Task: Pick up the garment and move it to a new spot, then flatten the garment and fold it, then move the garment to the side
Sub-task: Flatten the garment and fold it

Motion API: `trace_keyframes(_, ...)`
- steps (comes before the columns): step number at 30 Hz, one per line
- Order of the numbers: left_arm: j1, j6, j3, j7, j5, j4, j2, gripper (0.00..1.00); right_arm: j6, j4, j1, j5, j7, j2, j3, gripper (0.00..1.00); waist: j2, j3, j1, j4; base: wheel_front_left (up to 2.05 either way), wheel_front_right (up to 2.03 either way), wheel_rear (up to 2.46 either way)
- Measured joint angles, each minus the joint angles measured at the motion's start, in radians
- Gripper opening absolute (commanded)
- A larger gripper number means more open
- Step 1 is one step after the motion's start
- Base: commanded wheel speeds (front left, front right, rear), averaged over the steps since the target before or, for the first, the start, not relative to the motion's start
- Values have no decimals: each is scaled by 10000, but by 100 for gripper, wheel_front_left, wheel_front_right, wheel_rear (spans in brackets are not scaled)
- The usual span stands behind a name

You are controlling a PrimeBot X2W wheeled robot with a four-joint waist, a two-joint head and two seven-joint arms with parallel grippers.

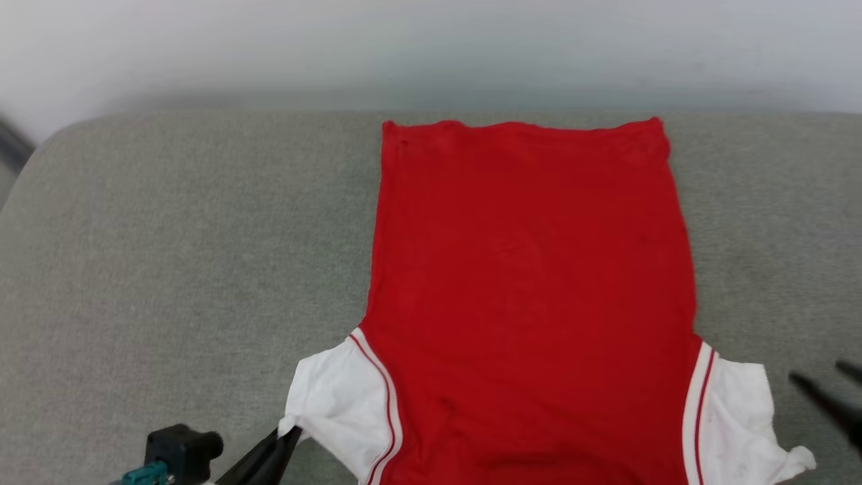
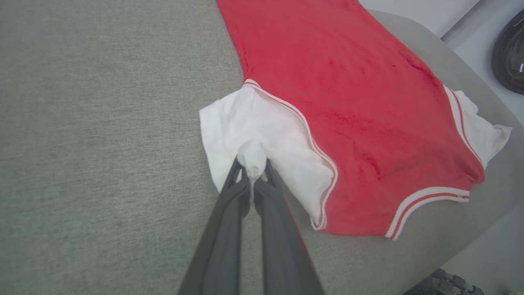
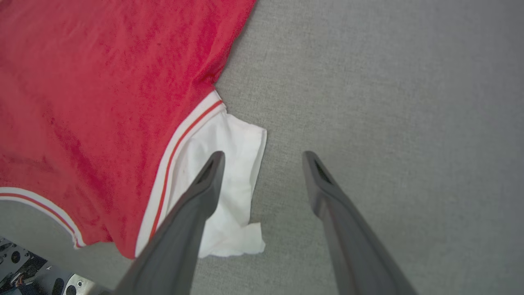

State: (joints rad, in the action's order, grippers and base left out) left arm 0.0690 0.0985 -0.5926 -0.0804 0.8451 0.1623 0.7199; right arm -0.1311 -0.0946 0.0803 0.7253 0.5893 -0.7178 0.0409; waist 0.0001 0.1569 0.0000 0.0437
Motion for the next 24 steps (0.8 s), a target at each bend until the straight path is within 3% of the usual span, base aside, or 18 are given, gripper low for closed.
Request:
trace_keyframes(7, -633, -10, -230, 748, -240, 1457, 146, 0, 0, -372, -2737, 109, 2907, 59, -794, 100, 0, 972, 2, 700, 0, 0, 0)
trace_keyframes(14, -1383, -301, -593, 1417, -286, 2464, -10, 0, 0, 499, -5585, -648, 5823, 236, -1298, 100, 0, 1997, 3, 1845, 0, 0, 0)
trace_keyframes(24, -2118, -593, -1018, 1547, -512, 2884, -675, 0, 2, 1812, -8756, -2711, 7559, -257, -1471, 100, 0, 3772, 3, 3204, 0, 0, 0)
